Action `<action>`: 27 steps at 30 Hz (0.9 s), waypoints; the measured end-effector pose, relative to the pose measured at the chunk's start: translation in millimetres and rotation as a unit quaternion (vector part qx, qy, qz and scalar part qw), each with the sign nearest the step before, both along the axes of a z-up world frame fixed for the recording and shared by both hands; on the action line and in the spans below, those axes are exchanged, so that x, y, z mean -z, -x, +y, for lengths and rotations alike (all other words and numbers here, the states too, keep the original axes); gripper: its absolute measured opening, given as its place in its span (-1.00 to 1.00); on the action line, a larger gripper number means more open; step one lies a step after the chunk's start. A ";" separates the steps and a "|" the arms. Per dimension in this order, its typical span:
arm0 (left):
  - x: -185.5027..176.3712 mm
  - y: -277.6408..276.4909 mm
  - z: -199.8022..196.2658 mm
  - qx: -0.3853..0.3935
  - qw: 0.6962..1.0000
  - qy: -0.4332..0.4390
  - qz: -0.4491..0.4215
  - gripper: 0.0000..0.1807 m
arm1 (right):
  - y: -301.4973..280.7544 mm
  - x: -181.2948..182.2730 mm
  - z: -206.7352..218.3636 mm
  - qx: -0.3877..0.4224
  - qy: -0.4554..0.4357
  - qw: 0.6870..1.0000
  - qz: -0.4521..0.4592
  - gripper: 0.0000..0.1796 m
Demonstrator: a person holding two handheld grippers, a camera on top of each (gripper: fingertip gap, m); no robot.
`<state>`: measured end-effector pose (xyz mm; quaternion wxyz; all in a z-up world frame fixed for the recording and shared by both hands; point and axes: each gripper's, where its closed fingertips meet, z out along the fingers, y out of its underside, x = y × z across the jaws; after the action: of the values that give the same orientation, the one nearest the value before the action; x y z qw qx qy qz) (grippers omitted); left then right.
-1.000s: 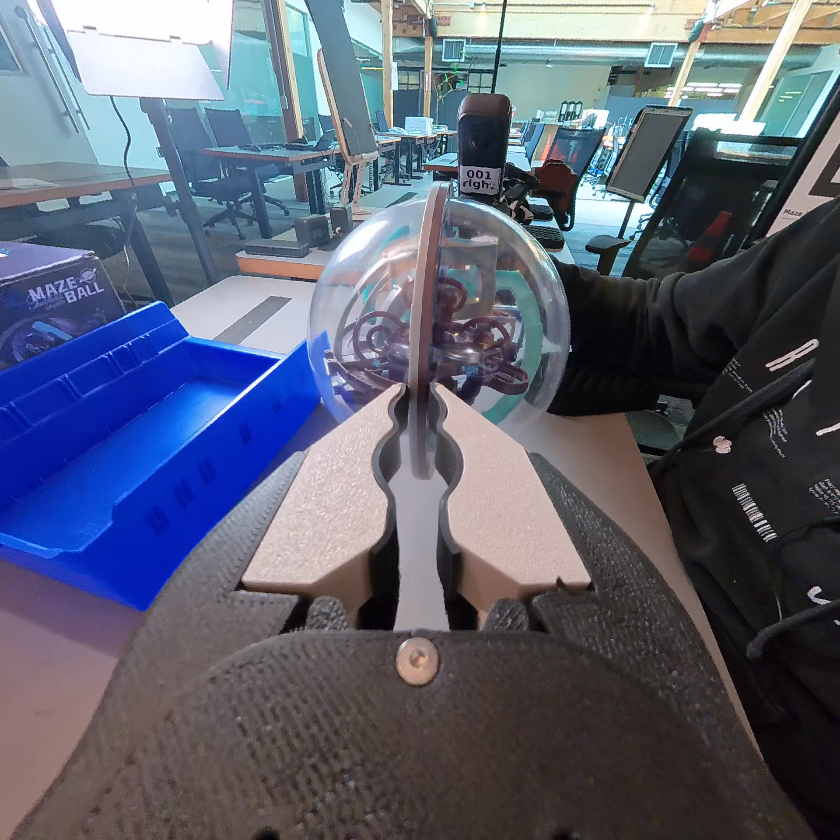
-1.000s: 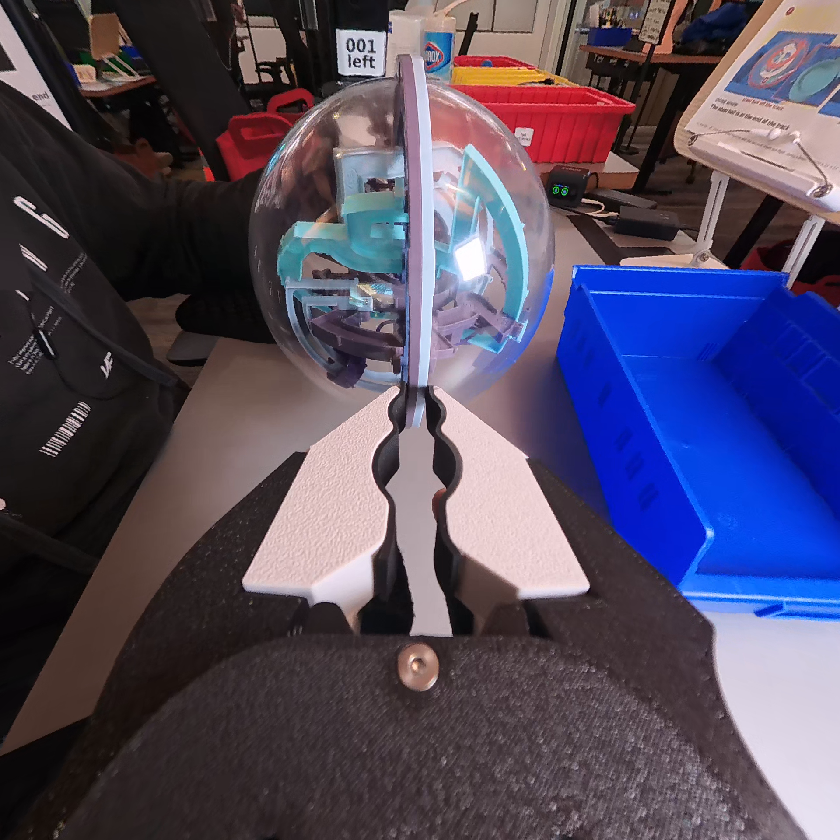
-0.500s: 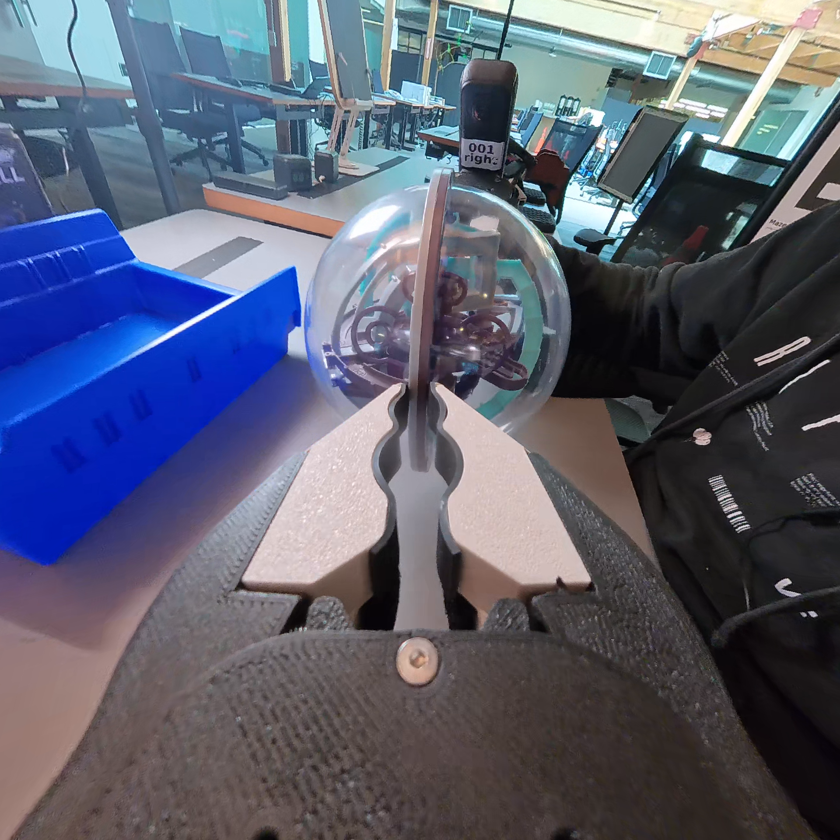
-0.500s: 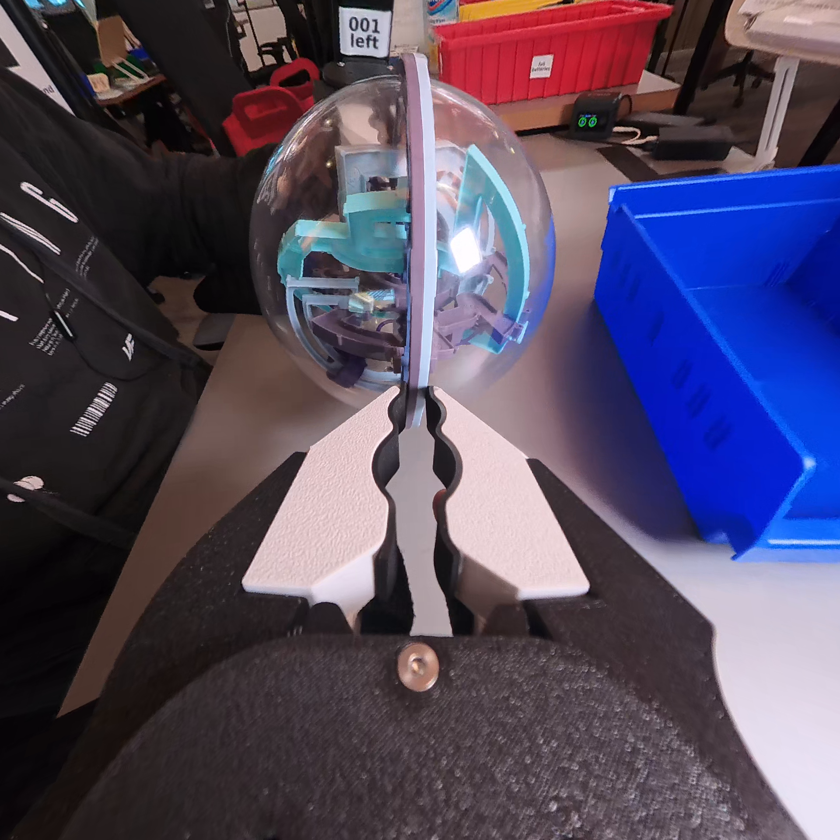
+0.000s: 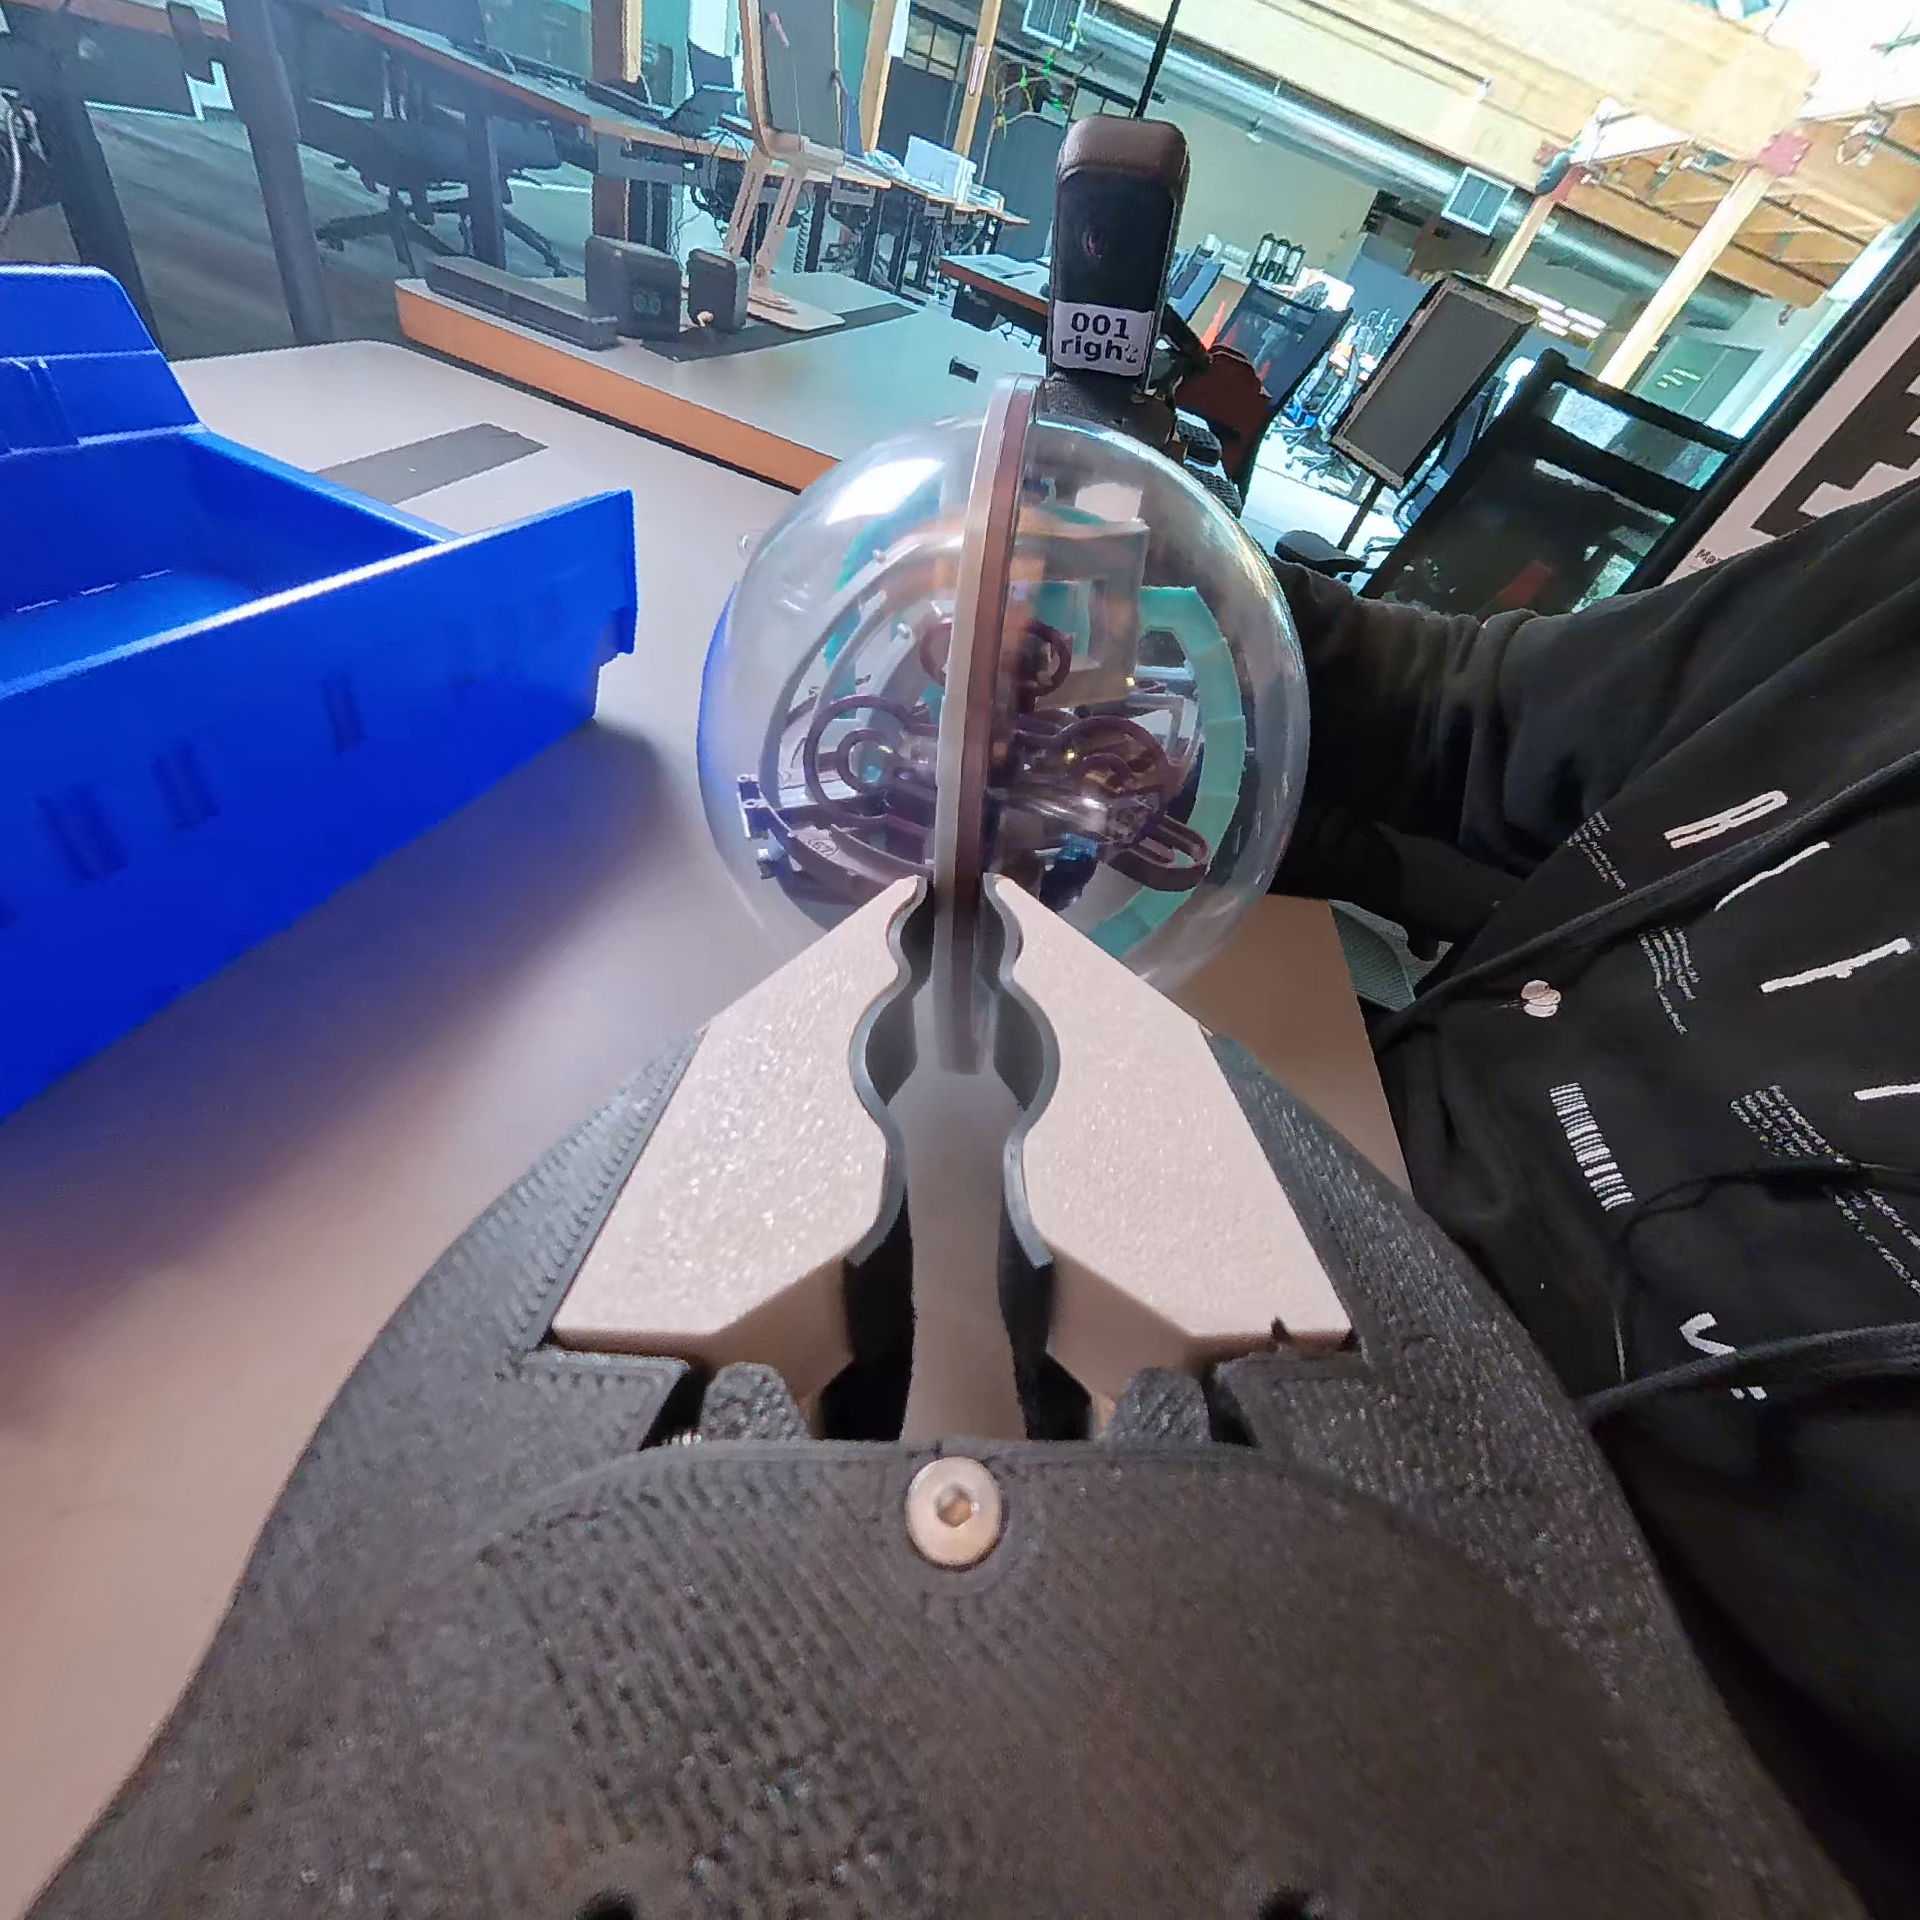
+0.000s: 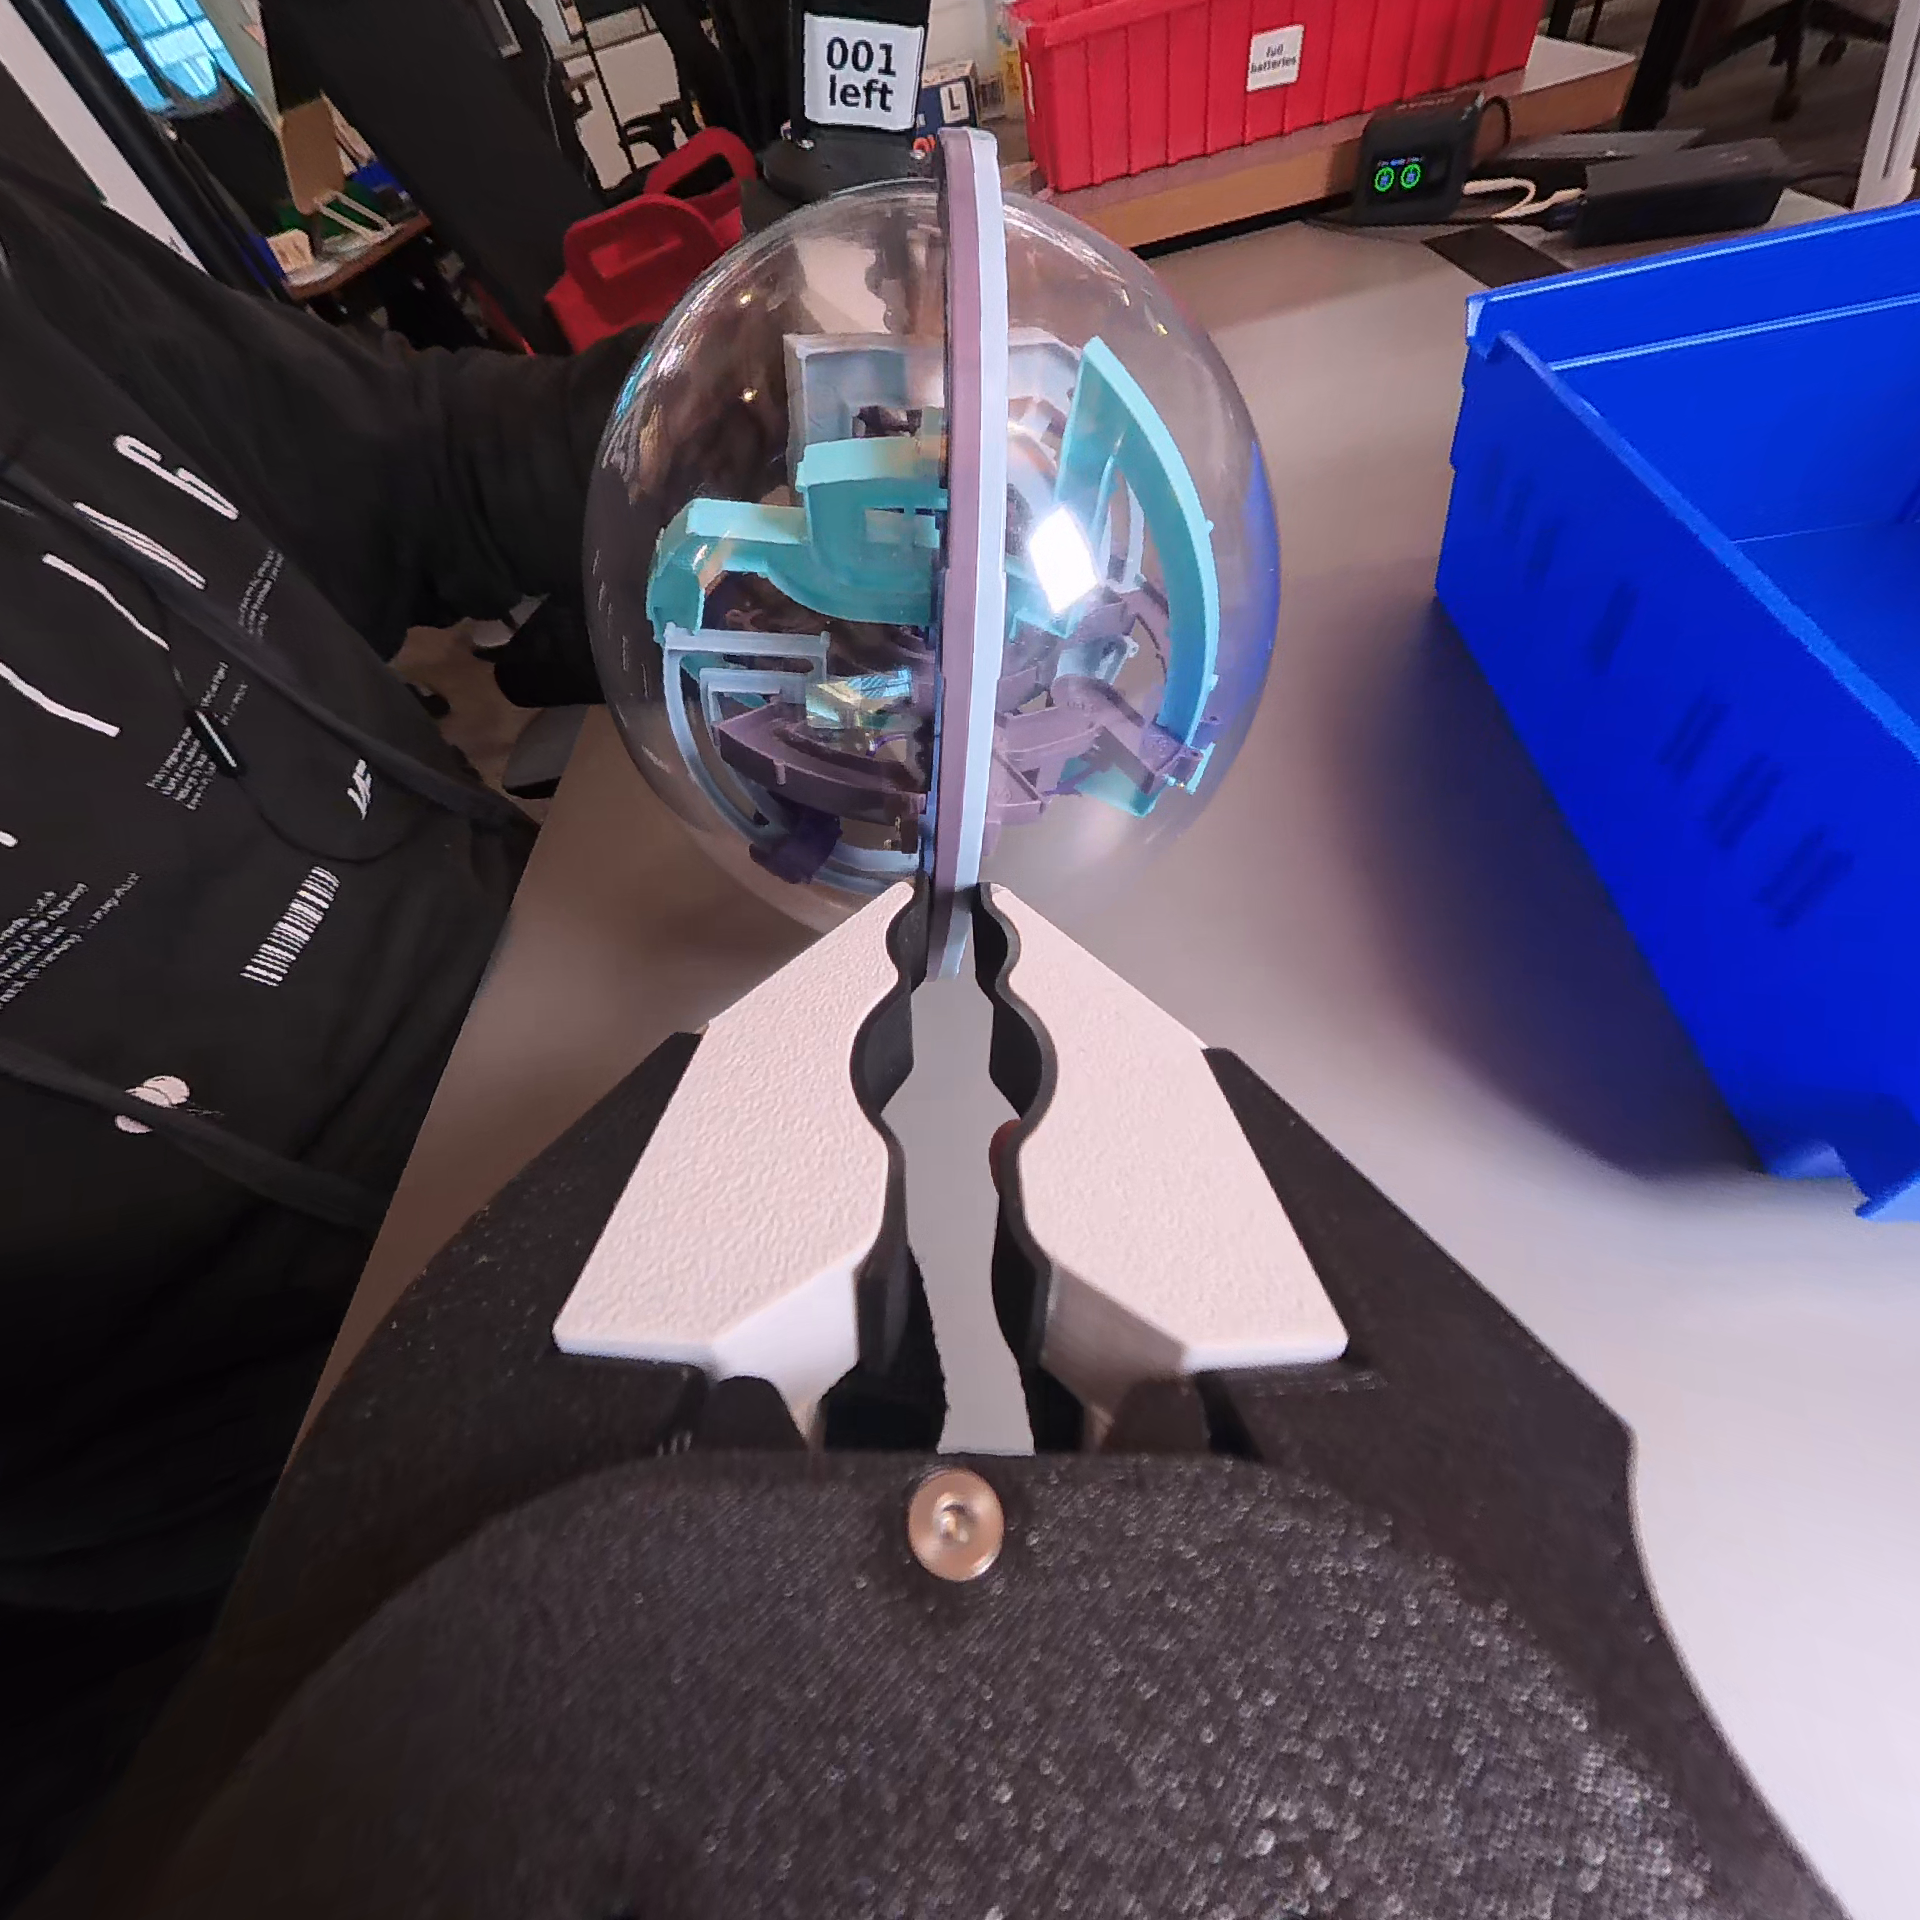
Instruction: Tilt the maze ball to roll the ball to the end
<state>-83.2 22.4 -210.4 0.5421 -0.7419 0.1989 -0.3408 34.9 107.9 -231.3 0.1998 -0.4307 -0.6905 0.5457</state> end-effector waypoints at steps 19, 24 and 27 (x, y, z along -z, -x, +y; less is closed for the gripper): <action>11.8 -7.9 -4.8 0.006 0.995 0.074 -0.066 -0.92 | -10.2 6.0 -8.0 -0.012 0.060 0.997 -0.038 -0.94; 20.9 -11.9 -8.7 0.012 0.984 0.136 -0.114 -0.93 | -15.7 16.0 -15.6 -0.020 0.125 0.989 -0.083 -0.94; 26.6 -14.9 -11.9 0.019 0.972 0.180 -0.151 -0.93 | -20.4 21.5 -21.7 -0.020 0.175 0.978 -0.111 -0.94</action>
<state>-68.3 10.5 -237.0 0.4165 -0.7635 0.0642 -0.4893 55.3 86.3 -252.7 0.0327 -0.5027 -0.6107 0.6110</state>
